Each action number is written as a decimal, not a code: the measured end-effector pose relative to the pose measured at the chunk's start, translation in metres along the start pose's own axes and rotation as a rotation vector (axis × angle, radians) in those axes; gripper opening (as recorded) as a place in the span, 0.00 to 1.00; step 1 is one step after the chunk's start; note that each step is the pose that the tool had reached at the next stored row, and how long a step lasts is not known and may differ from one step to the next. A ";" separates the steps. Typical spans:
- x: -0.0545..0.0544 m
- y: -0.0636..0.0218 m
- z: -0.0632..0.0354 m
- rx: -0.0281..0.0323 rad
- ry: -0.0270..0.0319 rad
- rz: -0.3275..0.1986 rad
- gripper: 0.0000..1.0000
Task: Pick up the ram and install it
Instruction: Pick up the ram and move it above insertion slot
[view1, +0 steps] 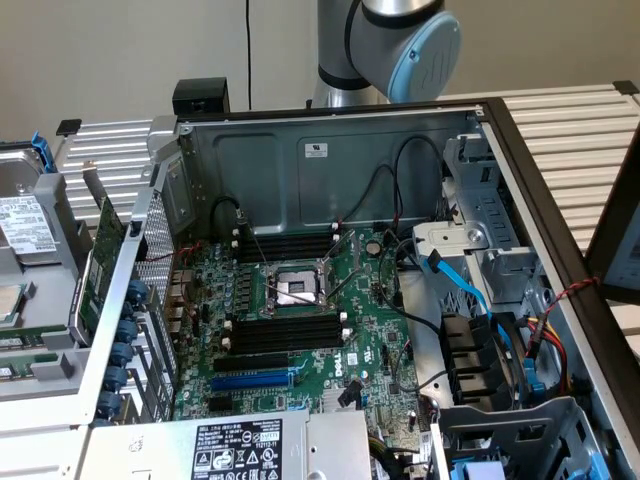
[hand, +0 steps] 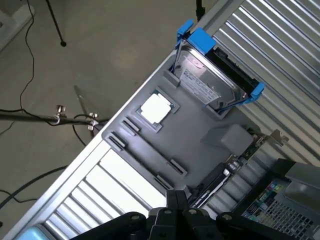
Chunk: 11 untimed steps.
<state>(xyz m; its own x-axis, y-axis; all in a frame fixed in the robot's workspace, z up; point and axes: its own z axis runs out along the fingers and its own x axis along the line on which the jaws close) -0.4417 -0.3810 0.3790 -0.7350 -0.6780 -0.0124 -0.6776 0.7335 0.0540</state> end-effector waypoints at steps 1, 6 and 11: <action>0.000 0.0000 0.0000 -0.0002 0.0009 -0.018 0.11; 0.000 -0.0001 0.0002 -0.0013 0.0059 -0.108 0.11; 0.000 0.0000 0.0003 -0.0025 0.0109 -0.200 0.11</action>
<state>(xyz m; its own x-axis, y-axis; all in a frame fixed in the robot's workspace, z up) -0.4417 -0.3810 0.3787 -0.5856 -0.8105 -0.0123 -0.8097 0.5843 0.0541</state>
